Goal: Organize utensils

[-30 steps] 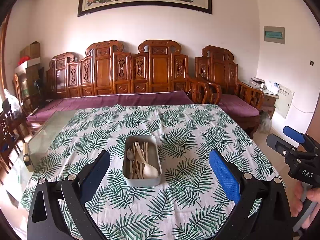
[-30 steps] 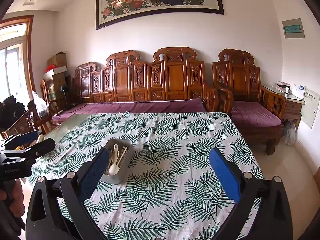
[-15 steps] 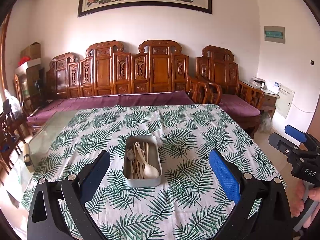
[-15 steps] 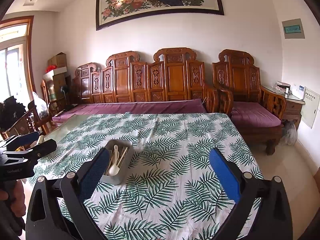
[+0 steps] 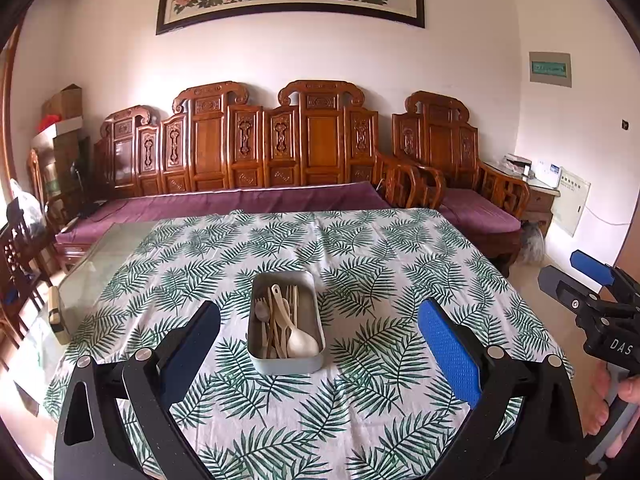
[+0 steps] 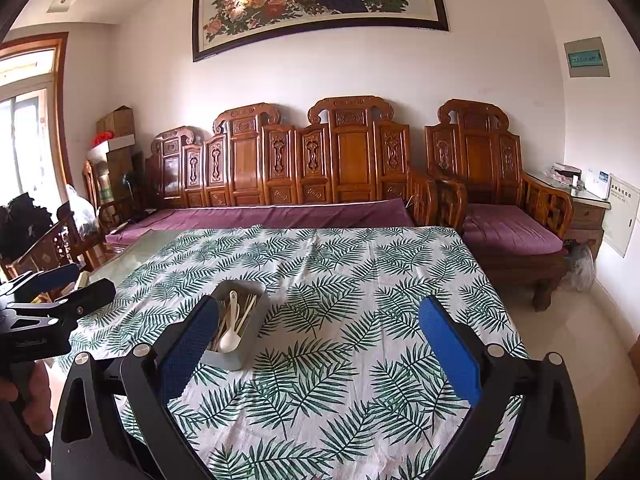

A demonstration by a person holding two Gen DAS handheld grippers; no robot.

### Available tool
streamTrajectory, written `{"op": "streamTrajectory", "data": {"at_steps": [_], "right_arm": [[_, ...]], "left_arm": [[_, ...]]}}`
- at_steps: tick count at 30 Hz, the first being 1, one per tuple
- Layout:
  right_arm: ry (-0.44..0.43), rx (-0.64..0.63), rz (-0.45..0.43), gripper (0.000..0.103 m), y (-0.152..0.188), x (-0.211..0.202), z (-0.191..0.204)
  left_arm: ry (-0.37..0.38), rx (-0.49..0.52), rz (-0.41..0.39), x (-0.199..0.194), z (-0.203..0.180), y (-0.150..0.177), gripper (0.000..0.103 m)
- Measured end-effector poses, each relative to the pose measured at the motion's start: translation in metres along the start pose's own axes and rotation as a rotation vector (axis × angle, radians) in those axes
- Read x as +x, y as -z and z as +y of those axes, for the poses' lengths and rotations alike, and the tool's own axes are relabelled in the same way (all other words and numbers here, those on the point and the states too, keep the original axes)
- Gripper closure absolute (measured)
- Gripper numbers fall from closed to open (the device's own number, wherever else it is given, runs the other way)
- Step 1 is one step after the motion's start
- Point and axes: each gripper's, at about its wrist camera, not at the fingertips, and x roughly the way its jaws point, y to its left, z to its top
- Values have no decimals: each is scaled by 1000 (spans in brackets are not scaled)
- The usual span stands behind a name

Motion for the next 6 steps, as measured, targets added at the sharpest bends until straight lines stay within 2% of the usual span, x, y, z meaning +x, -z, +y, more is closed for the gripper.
{"op": "streamTrajectory", "data": {"at_steps": [6], "right_arm": [[0,1,-1,2,0,0,0]], "left_arm": [[-1,-1,5,1,-2,0,7]]}}
